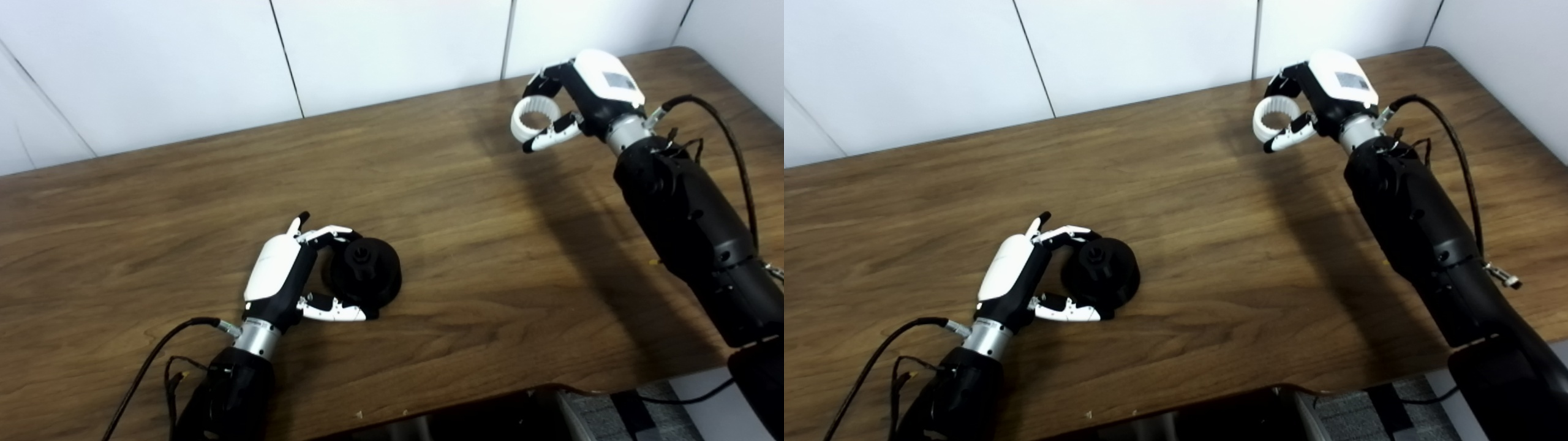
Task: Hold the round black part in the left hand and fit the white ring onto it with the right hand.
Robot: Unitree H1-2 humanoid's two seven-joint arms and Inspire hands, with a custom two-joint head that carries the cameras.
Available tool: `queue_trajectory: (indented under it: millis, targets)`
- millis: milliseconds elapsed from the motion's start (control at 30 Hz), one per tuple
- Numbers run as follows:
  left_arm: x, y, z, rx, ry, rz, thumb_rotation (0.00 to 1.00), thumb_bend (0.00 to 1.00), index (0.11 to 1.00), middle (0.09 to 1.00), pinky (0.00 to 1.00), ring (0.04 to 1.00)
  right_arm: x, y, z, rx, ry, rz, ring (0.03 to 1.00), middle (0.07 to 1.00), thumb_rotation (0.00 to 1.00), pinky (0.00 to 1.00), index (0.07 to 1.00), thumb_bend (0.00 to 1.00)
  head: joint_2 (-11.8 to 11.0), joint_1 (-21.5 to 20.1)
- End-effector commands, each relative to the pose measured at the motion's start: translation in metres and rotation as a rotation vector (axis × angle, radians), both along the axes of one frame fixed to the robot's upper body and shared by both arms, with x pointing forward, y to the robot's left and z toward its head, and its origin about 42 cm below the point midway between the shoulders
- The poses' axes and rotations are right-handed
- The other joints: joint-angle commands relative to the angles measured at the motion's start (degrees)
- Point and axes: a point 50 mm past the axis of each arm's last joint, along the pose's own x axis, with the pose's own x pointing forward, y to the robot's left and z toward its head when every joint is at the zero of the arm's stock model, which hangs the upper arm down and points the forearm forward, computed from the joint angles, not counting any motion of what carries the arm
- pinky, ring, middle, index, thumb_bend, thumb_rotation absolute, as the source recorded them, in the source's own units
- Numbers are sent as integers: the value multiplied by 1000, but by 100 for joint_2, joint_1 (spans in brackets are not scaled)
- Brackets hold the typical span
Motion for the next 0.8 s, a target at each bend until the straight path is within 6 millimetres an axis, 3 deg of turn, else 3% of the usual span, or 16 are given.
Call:
queue_trajectory:
  millis: [0, 200, 500, 767]
  targets:
    - [1, -1, -3, 19, 19, -17, 288, 994, 660, 624, 1000, 718, 4, -2, 43, -27, -114, 17, 661, 546, 142, 895, 492, 523, 6, -9]
    - [2, -1, -2, 19, 15, -15, 295, 994, 657, 624, 1000, 720, -4, 3, 51, -14, -130, 53, 645, 544, 141, 815, 492, 523, 0, -15]
    - [4, 0, -1, 12, 13, -14, 287, 996, 654, 618, 1000, 720, -12, 18, 58, -1, -137, 99, 648, 548, 147, 866, 493, 523, 7, 29]
    - [4, -1, -2, 6, 19, -11, 285, 1000, 651, 616, 1000, 723, -22, 39, 62, 22, -122, 165, 651, 558, 152, 842, 493, 523, -17, 25]
